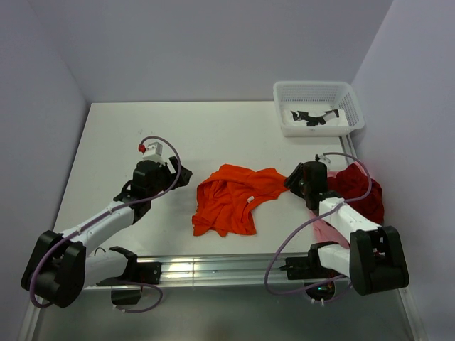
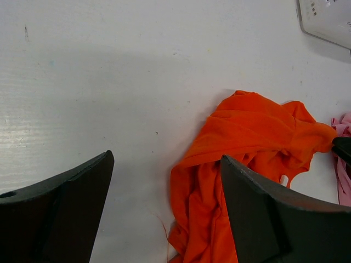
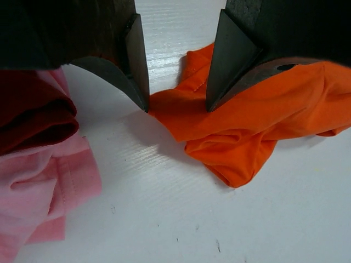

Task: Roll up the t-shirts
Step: Flatten the tshirt

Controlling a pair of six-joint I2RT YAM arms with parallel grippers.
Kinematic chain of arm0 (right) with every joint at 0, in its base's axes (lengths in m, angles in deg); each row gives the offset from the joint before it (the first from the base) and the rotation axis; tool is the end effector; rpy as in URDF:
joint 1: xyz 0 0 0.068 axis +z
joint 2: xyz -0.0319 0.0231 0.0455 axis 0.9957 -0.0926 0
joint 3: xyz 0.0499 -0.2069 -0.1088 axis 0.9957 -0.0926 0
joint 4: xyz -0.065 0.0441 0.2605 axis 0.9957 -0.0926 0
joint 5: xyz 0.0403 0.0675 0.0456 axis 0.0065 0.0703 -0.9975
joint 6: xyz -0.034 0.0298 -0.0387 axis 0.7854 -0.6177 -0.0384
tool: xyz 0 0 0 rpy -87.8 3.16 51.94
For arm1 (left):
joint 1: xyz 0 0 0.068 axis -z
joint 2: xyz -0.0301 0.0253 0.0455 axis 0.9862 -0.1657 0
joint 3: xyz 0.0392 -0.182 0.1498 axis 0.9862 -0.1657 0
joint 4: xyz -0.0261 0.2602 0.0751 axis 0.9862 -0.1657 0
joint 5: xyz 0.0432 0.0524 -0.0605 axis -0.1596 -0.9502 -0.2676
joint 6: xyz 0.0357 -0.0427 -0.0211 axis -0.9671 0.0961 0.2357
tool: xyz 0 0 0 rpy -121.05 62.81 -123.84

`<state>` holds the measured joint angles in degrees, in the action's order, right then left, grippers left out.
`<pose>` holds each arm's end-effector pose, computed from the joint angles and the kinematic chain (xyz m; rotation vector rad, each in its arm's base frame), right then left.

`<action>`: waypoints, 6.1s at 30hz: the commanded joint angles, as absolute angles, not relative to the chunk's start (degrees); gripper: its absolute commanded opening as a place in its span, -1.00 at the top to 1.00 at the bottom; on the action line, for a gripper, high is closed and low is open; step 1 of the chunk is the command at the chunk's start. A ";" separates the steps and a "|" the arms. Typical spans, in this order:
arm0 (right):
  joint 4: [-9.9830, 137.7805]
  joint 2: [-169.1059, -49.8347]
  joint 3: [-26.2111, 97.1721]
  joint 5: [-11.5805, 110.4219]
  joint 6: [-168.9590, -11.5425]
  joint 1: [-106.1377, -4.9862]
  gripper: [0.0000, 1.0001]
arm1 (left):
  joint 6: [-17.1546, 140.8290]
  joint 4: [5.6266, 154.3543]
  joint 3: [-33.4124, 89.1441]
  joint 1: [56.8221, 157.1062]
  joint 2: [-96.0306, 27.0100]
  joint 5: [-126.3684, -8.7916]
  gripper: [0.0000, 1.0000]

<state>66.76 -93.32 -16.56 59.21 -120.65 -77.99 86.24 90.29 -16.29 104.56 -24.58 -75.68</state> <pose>0.2450 0.0271 0.1225 0.6191 2.1926 0.3661 0.2477 -0.1110 0.1635 -0.2128 2.0619 -0.6627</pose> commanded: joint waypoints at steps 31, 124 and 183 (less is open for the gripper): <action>66.69 -102.57 -9.48 57.33 -119.65 -78.45 0.15 | 85.06 91.33 -13.46 105.07 -24.23 -75.58 -0.69; 68.72 -96.17 -13.52 65.76 -128.35 -76.52 1.00 | 82.78 90.02 -11.79 108.48 -25.99 -82.07 -0.69; 46.92 -83.84 22.24 49.78 -127.90 -78.71 1.00 | 81.01 62.18 16.51 117.99 -44.29 -88.84 0.99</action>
<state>44.92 -83.55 16.25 52.07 -126.64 -77.81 79.10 69.79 12.78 117.70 -51.66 -81.23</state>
